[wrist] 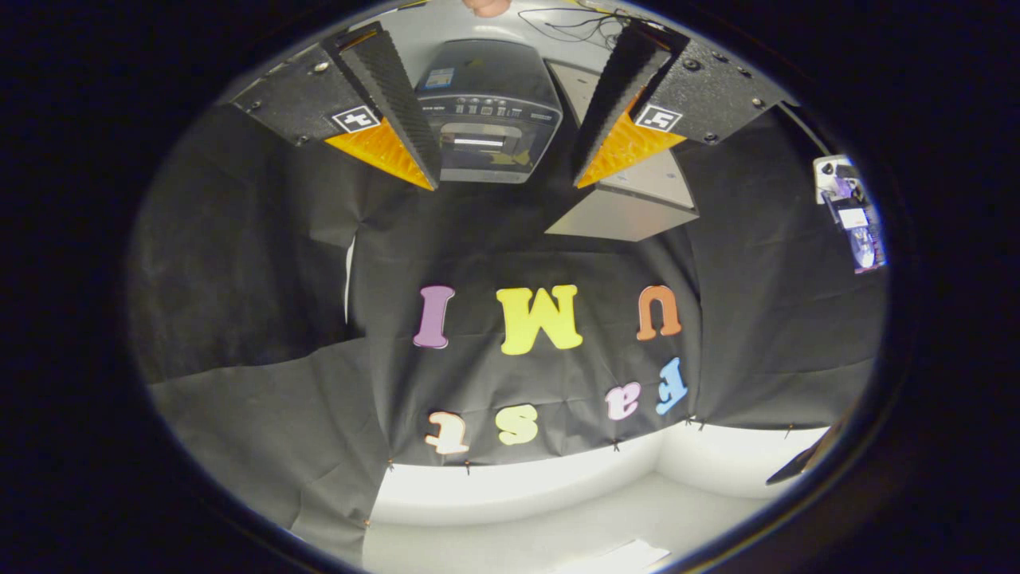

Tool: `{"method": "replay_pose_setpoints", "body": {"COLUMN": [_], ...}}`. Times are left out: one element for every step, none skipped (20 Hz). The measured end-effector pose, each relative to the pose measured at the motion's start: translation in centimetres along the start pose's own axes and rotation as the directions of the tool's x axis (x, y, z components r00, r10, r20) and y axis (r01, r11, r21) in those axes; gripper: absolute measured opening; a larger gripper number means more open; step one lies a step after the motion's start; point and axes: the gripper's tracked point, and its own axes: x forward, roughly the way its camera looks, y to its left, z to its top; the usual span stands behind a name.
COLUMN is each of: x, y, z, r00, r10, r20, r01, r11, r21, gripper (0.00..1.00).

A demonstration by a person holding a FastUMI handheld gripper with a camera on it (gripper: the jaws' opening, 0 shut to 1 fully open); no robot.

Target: Put the clothes into the washing machine and then close the washing machine lid.

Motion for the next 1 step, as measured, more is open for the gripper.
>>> {"method": "replay_pose_setpoints", "body": {"x": [0.05], "y": [0.17], "z": [-0.07], "r00": [1.0], "r10": [0.005], "r20": [-0.003], "r01": [-0.005], "r11": [1.0], "r21": [-0.002], "gripper": [1.0]}}
